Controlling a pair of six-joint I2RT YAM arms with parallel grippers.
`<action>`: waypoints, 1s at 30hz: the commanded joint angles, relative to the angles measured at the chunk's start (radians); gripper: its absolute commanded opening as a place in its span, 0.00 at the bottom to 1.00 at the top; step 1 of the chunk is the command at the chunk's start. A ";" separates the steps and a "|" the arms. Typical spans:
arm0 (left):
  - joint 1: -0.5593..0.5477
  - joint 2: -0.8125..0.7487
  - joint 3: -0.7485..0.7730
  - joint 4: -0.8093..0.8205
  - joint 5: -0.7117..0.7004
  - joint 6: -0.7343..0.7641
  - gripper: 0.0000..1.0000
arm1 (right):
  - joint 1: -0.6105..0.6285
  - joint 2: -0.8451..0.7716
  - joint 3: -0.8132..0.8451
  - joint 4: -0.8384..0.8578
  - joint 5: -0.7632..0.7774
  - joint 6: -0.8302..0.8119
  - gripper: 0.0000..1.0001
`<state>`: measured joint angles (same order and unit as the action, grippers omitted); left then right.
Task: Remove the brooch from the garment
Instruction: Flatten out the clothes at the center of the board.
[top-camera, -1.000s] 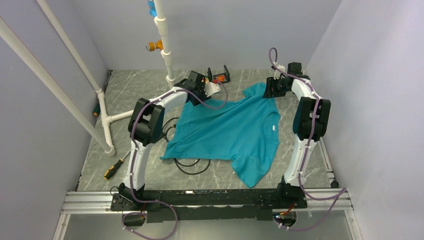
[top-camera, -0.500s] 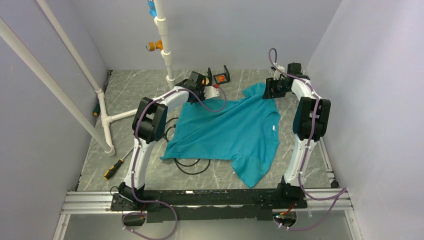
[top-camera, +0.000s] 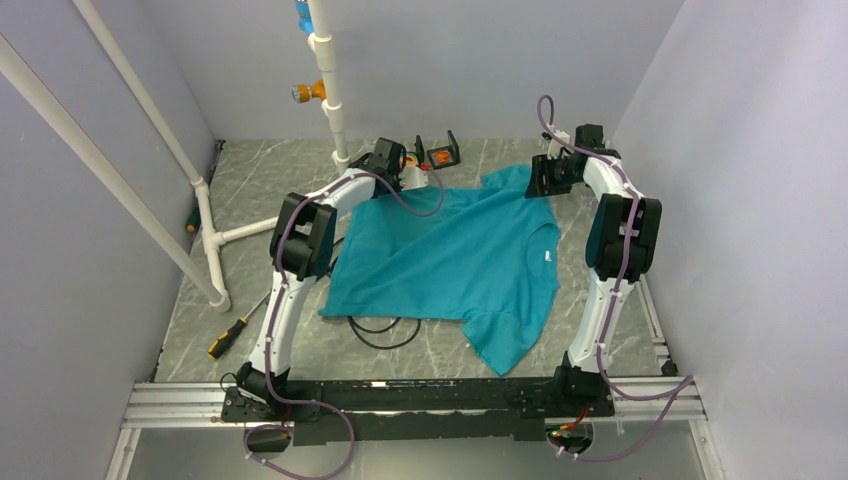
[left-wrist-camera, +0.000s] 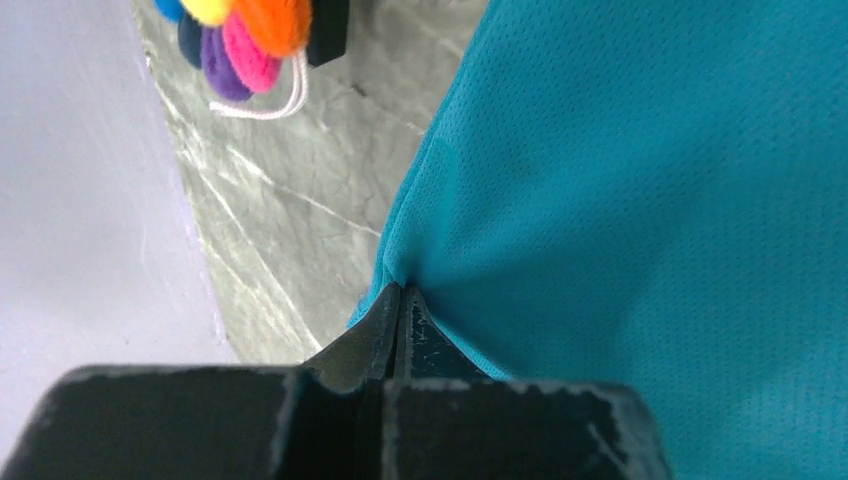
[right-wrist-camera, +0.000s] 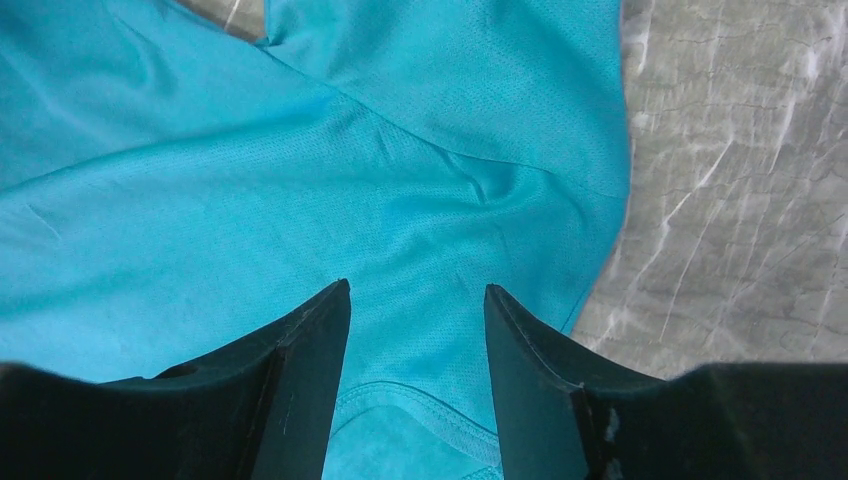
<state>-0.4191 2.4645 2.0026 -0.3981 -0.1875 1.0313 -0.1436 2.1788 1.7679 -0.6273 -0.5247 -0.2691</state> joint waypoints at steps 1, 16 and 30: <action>0.015 0.048 0.012 0.030 -0.094 0.026 0.00 | -0.002 0.006 0.057 0.027 0.015 -0.001 0.54; 0.039 0.030 0.060 0.102 -0.183 -0.017 0.10 | 0.001 0.057 0.141 0.030 -0.009 0.048 0.54; -0.044 -0.315 -0.080 -0.013 0.172 -0.263 0.99 | -0.001 -0.244 0.005 -0.079 -0.100 -0.048 0.83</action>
<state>-0.4213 2.3104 1.9575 -0.3607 -0.1570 0.8692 -0.1432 2.0769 1.8103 -0.6792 -0.5591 -0.2840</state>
